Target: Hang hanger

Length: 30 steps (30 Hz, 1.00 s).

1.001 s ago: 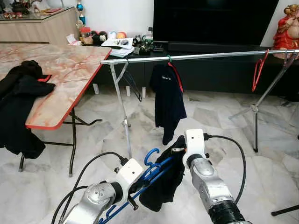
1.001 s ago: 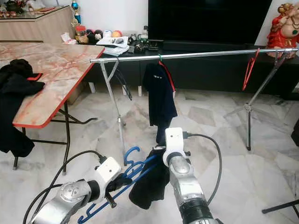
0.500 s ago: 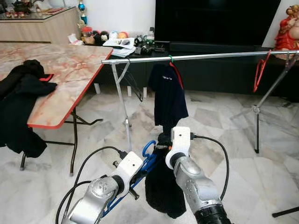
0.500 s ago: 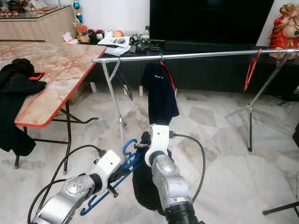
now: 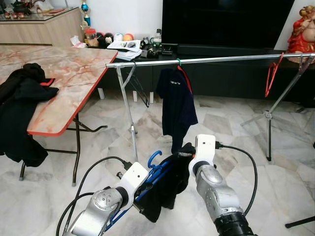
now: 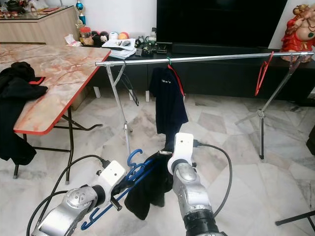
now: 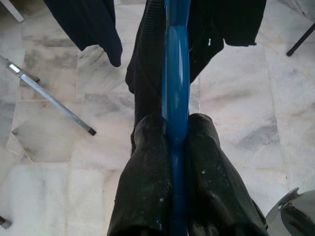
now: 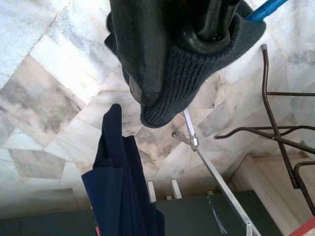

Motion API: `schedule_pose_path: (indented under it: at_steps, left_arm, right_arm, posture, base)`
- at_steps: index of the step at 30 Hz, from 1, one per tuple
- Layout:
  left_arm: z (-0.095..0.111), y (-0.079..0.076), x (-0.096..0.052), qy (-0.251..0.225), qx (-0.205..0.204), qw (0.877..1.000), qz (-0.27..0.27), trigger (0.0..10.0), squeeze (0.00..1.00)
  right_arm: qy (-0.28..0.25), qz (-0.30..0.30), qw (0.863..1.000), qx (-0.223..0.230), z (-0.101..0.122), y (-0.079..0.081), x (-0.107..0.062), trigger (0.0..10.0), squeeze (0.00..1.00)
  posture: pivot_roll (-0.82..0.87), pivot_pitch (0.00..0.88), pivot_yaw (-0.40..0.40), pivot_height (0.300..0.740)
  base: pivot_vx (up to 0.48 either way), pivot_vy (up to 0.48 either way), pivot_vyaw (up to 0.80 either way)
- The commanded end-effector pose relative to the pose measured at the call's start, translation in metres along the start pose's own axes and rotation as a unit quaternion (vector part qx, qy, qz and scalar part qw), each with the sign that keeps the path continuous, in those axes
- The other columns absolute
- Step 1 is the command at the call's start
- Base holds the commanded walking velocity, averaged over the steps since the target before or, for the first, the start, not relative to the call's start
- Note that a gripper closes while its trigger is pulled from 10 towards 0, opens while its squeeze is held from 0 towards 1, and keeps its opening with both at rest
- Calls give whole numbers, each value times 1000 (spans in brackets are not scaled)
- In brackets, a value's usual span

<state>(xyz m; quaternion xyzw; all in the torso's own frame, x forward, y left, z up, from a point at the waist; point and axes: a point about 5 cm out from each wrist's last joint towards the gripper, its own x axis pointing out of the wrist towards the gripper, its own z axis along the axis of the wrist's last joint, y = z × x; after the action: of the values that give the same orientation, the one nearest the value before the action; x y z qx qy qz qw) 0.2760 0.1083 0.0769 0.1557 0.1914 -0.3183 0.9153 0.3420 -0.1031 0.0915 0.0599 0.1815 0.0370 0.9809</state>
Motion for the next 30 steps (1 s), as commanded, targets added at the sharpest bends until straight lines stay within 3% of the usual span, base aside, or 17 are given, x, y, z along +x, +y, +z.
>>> schedule_pose_path:
  at_steps: [1,6,12,15,18,22,25,26,30]
  left_arm:
    - [3,5,-1,-4,6,1000,11,10000,0]
    - [3,6,-2,-6,6,1000,14,10000,0]
    - [11,4,2,-29,3,1000,7,10000,0]
    - [14,0,5,-35,1,999,-3,10000,0]
    - [15,-2,5,-37,2,999,-6,10000,0]
    - [16,-2,7,-42,0,999,-6,10000,0]
    - [17,-3,8,-46,-4,999,-6,10000,0]
    - [17,-3,8,-46,-4,999,-7,10000,0]
    - [18,-5,9,-50,-6,999,-9,10000,0]
  right_arm:
    - [-11,-4,1000,-3,4,2,3,10000,0]
    - [-6,1,1000,0,1,6,2,10000,0]
    - [12,88,992,84,2,40,-7,10000,0]
    - [11,157,981,112,7,63,-16,10000,0]
    - [7,184,976,119,11,72,-20,10000,0]
    - [13,218,961,171,19,85,-28,10000,0]
    - [20,277,925,260,32,99,-40,10000,0]
    - [20,280,922,266,32,100,-40,10000,0]
    - [14,263,937,231,28,93,-37,10000,0]
  posture:
    - [78,0,-27,740]
    - [80,0,-27,740]
    - [73,0,-25,740]
    - [70,0,-23,740]
    - [69,0,-23,740]
    - [71,0,-27,740]
    - [68,0,-27,740]
    - [68,0,-27,740]
    - [72,0,-29,740]
  base:
    - [0,0,0]
    - [0,0,0]
    - [0,0,0]
    - [0,0,0]
    - [0,0,0]
    - [0,0,0]
    - [0,0,0]
    - [0,0,0]
    - [0,0,0]
